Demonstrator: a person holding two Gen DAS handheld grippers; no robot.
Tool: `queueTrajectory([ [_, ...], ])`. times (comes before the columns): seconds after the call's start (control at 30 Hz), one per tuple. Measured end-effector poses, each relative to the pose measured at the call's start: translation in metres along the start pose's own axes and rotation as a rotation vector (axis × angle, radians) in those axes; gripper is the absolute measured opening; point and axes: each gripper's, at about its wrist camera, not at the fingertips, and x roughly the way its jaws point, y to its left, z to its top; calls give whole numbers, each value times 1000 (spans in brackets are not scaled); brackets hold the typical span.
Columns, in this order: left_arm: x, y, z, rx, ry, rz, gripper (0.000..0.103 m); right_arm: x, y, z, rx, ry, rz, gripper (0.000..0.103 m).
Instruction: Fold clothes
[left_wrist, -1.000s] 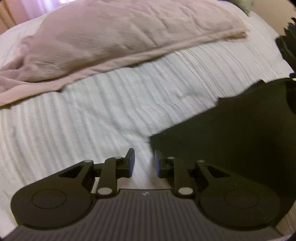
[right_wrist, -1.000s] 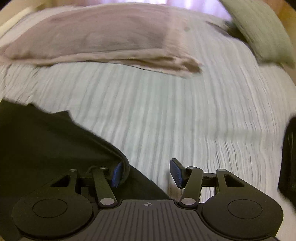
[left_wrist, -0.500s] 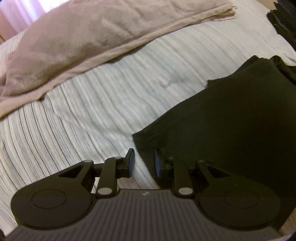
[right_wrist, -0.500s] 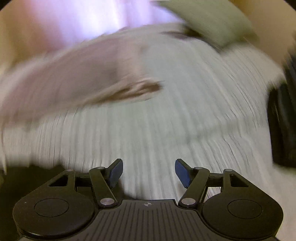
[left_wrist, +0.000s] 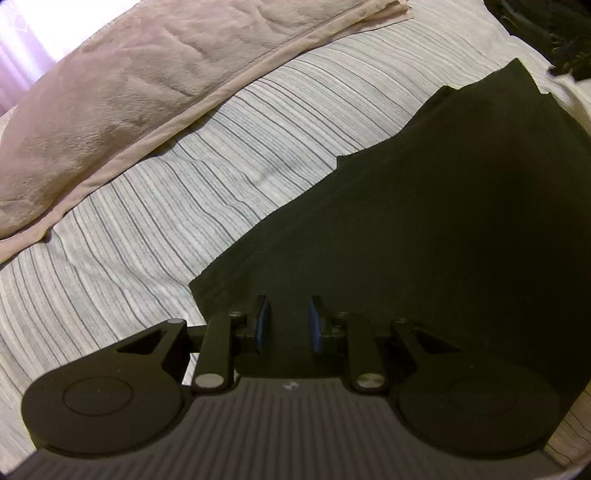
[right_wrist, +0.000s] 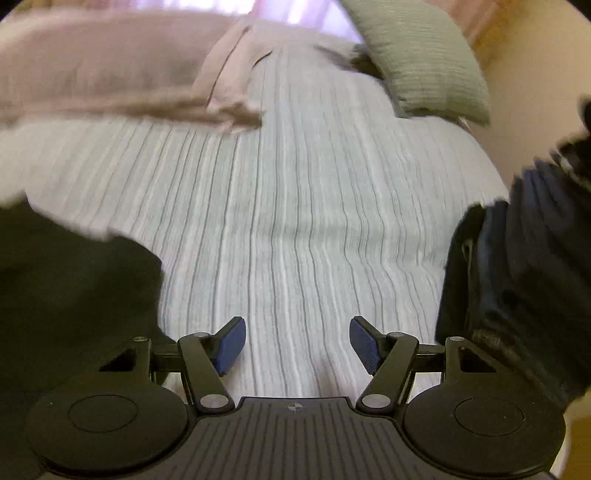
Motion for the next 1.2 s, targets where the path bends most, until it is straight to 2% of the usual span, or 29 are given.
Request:
queueTrajectory([
  [0.07,-3,-3,-1,0,3,4,19,-18,9,-9,51,-12,99,66],
  [0.17,-10,-19,-3,15,3,-9,19,-33,43,-34,80,17,313,66],
  [0.23,-13,-31,-7,26,11,-22,19,-37,66,-56,87,62,470,66],
  [0.3,-12,-41,-14,44,28,-27,19,-32,79,-78,35,132,533,66],
  [0.33,-12,-44,-19,53,41,-20,20,-30,80,-91,8,163,531,65],
  [0.4,-12,-49,-30,73,66,-5,20,-34,74,-112,-16,193,473,65],
  [0.63,-45,-38,-50,2,93,86,24,-81,53,-107,16,128,339,66],
  [0.67,-53,-39,-54,1,86,94,24,-87,57,-105,9,112,341,66],
  [0.73,-69,-42,-60,-1,68,100,23,-94,83,-98,-35,65,412,66],
  [0.83,-84,-63,-75,38,51,57,23,-93,125,-99,-107,32,525,66],
  [0.93,-90,-88,-90,102,54,11,23,-76,143,-113,-145,80,547,66],
  [1.0,-82,-99,-104,161,80,-1,25,-65,136,-129,-133,143,516,66],
  [1.1,-74,-101,-126,221,111,11,26,-73,116,-142,-131,179,434,66],
  [1.2,-76,-87,-146,236,116,21,26,-96,117,-146,-171,203,300,66],
])
